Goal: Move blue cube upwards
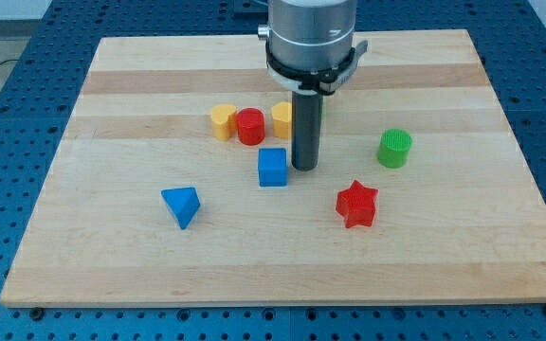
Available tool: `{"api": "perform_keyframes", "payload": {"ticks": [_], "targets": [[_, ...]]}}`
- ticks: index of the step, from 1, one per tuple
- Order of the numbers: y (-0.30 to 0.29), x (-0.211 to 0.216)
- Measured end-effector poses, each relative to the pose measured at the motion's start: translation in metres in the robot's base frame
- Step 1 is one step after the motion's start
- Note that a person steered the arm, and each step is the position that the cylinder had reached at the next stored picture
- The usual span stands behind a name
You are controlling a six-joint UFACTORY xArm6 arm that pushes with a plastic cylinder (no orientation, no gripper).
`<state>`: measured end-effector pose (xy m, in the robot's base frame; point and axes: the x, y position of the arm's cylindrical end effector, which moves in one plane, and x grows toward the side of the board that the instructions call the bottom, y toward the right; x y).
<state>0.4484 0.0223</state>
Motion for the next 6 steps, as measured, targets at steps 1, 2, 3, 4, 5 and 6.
{"api": "perform_keyframes", "payload": {"ticks": [1,2,3,4,5,6], "targets": [[0.006,0.01],[0.011,0.045],[-0.012,0.052],[-0.041,0.052],[-0.059,0.043],[-0.06,0.025]]}}
